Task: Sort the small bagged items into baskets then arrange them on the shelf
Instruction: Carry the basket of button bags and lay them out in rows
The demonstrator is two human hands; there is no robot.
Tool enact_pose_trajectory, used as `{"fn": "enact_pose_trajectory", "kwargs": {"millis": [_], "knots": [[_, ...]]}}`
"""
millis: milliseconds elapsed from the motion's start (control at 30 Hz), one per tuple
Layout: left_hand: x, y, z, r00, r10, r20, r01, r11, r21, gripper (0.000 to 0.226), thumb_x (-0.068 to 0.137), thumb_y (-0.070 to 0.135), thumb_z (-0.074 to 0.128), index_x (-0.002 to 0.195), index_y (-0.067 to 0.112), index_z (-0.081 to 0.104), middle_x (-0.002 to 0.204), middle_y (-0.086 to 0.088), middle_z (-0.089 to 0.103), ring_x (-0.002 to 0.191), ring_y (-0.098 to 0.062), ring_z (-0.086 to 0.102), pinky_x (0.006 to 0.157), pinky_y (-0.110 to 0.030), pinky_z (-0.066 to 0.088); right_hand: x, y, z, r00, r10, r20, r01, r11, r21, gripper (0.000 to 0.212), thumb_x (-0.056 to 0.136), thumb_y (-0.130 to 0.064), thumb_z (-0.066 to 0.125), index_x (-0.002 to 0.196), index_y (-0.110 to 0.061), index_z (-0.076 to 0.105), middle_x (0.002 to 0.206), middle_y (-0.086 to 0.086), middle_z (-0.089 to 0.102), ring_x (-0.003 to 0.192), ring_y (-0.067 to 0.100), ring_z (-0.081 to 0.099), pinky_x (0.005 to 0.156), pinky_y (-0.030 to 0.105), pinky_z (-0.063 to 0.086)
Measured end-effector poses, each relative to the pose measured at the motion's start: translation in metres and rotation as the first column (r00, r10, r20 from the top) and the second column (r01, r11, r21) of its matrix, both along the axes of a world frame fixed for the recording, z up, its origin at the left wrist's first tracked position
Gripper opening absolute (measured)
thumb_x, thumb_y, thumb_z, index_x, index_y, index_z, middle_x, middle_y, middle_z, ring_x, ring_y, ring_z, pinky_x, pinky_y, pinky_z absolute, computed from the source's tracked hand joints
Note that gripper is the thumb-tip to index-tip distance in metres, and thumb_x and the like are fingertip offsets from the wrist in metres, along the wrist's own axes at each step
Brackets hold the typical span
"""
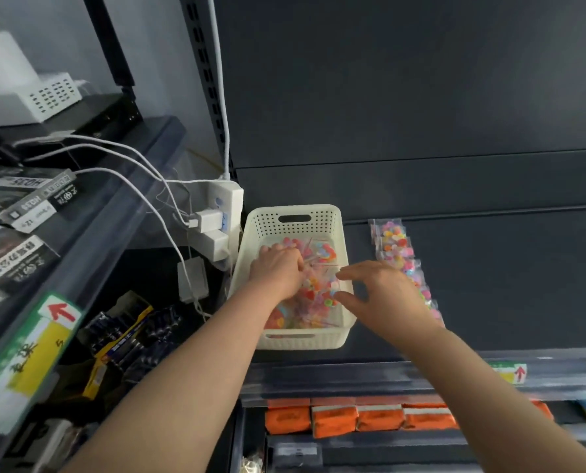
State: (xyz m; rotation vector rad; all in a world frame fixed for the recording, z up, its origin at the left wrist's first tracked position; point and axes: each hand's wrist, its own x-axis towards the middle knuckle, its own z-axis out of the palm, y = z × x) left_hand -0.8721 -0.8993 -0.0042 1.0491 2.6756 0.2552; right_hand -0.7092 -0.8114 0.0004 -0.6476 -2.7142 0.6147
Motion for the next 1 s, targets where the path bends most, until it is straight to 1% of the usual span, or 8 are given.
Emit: {"fn": "enact_pose_trajectory", "kwargs": {"millis": [167,400,567,667,767,833,900,1000], "knots": [[-0.001,0.003,0.001,1.000,-0.005,0.016,0.001,0.973,0.233,0.009,0.097,0.027,0.055,0.097,0.027,0.064,0.119,0.003,0.064,0.112,-0.024,0.057,0.095,-0.044,0.049,-0.007,0.008,0.000,0.992,-0.074,-0.098,0.060,0.989,-0.137,0.030,0.091,-0.024,0.060,0.121,-0.022,0.065,0.122,-0.008,0.064,0.118,0.013,0.054,0.099,0.031,0.046],[0.011,0.002,-0.005,1.000,-0.024,-0.001,0.024,0.998,-0.051,0.031,0.089,0.048,0.063,0.115,0.031,0.065,0.129,0.007,0.056,0.120,-0.024,0.048,0.100,-0.047,0.044,-0.013,0.026,0.001,0.986,-0.022,-0.165,0.002,0.993,-0.119,0.029,0.092,-0.018,0.058,0.120,-0.021,0.065,0.120,-0.006,0.066,0.116,0.013,0.055,0.094,0.028,0.047],[0.032,0.007,0.008,0.978,0.203,0.047,-0.207,0.915,0.347,0.009,0.097,0.031,0.058,0.102,0.024,0.058,0.104,0.012,0.066,0.092,-0.008,0.061,0.076,-0.025,0.045,-0.003,0.058,0.007,0.991,0.043,-0.129,-0.062,0.988,-0.142,0.031,0.092,-0.017,0.056,0.122,-0.019,0.064,0.123,-0.004,0.065,0.115,0.012,0.057,0.091,0.017,0.040],[0.048,0.021,0.027,0.983,0.157,0.091,-0.181,0.866,0.466,0.006,0.095,0.026,0.061,0.093,0.026,0.056,0.095,0.011,0.068,0.084,-0.008,0.066,0.075,-0.029,0.054,-0.003,0.073,0.015,0.984,0.090,-0.152,-0.121,0.969,-0.214,0.038,0.091,-0.027,0.062,0.128,-0.018,0.059,0.125,-0.007,0.062,0.115,0.008,0.056,0.089,0.015,0.037],[0.071,0.043,0.031,0.988,0.029,0.153,-0.095,0.891,0.444,0.014,0.090,0.020,0.067,0.095,0.028,0.057,0.090,0.009,0.071,0.082,-0.011,0.069,0.080,-0.040,0.057,0.006,0.086,0.017,0.977,0.123,-0.176,-0.181,0.911,-0.370,0.036,0.087,-0.035,0.066,0.121,-0.021,0.062,0.105,-0.016,0.062,0.095,-0.006,0.057,0.079,0.007,0.040],[0.087,0.060,0.030,0.988,0.008,0.156,-0.078,0.892,0.444,0.022,0.086,0.023,0.073,0.103,0.026,0.058,0.089,0.009,0.071,0.082,-0.008,0.066,0.078,-0.031,0.054,0.015,0.101,0.011,0.976,0.071,-0.205,-0.155,0.892,-0.425,0.012,0.088,-0.029,0.066,0.099,-0.025,0.069,0.082,-0.020,0.066,0.070,-0.011,0.058,0.063,0.006,0.042],[0.102,0.076,0.028,0.968,0.027,0.248,-0.145,0.870,0.471,0.032,0.084,0.027,0.076,0.110,0.023,0.059,0.090,0.011,0.069,0.081,-0.003,0.062,0.075,-0.021,0.050,0.026,0.120,0.005,0.974,-0.010,-0.225,-0.095,0.887,-0.451,0.007,0.088,-0.025,0.065,0.082,-0.027,0.069,0.068,-0.014,0.067,0.062,-0.007,0.060,0.060,0.013,0.044],[0.116,0.101,0.020,0.887,0.089,0.453,-0.322,0.822,0.470,0.031,0.086,0.024,0.075,0.113,0.020,0.061,0.095,0.005,0.071,0.088,-0.008,0.066,0.078,-0.026,0.053,0.045,0.150,0.001,0.965,-0.110,-0.238,-0.067,0.775,-0.629,0.006,0.087,-0.020,0.067,0.082,-0.019,0.071,0.071,-0.002,0.071,0.069,0.010,0.068,0.068,0.024,0.054]]}}
